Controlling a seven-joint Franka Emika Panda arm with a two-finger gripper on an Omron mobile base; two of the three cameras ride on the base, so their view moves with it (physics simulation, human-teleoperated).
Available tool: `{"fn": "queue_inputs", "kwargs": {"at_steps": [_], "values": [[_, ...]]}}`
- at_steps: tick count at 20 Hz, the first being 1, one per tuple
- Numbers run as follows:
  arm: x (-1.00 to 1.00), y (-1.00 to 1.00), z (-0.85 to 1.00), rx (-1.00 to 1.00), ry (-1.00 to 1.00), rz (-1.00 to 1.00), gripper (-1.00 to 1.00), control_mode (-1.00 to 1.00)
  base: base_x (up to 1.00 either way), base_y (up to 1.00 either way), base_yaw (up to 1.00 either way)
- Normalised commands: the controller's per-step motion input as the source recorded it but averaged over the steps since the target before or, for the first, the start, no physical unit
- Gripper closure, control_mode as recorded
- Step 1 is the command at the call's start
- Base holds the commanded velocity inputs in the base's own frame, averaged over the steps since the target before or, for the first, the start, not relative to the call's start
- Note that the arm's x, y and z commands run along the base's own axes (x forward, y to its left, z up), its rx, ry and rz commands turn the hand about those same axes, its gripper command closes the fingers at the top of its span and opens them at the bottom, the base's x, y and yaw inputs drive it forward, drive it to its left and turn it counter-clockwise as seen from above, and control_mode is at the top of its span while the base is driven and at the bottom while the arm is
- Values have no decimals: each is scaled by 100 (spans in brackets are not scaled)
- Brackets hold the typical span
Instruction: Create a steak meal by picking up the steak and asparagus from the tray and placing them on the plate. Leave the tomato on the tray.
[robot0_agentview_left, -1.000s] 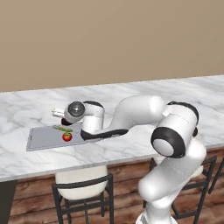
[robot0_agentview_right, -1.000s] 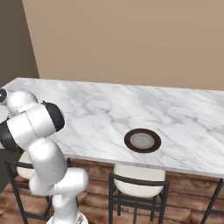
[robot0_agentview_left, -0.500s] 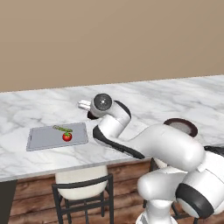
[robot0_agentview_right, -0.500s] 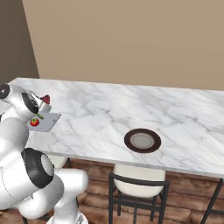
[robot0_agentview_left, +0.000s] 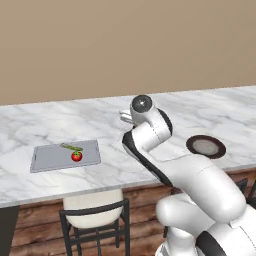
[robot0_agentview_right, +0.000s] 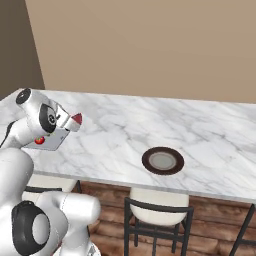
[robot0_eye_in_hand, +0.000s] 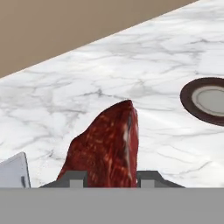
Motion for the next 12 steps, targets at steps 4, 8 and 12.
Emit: {"fn": "queue_inputs", "kwargs": {"at_steps": [4, 8, 12], "values": [[0, -100, 0, -7, 19, -19, 100, -100, 0, 0, 0], [0, -100, -3, -2, 16, -18, 100, -100, 0, 0, 0], [0, -100, -15, 0, 10, -17, 100, -100, 0, 0, 0]]}}
